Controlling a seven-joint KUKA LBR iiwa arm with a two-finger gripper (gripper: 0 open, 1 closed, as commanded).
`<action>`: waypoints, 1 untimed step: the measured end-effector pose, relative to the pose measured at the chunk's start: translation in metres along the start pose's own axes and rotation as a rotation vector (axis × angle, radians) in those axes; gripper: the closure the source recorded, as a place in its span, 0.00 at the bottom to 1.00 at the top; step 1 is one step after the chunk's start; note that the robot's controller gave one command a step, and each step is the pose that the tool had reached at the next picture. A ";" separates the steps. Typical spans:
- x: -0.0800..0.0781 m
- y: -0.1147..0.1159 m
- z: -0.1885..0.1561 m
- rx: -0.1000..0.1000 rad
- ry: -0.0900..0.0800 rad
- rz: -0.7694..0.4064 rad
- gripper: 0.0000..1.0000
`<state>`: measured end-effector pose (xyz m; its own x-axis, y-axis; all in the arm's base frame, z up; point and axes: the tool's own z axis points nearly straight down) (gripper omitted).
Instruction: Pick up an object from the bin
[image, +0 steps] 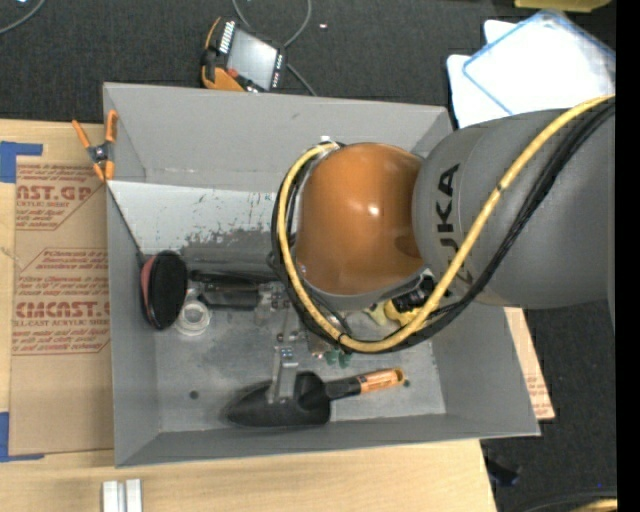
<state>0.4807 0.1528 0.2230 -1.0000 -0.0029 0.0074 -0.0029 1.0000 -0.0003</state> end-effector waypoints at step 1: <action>-0.002 -0.001 -0.004 -0.001 -0.008 0.003 0.00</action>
Offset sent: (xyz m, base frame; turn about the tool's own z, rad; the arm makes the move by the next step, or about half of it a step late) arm 0.0054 -0.0645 -0.1530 -0.1092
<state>0.4826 0.1519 0.2270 -1.0000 -0.0002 -0.0004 -0.0002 1.0000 0.0011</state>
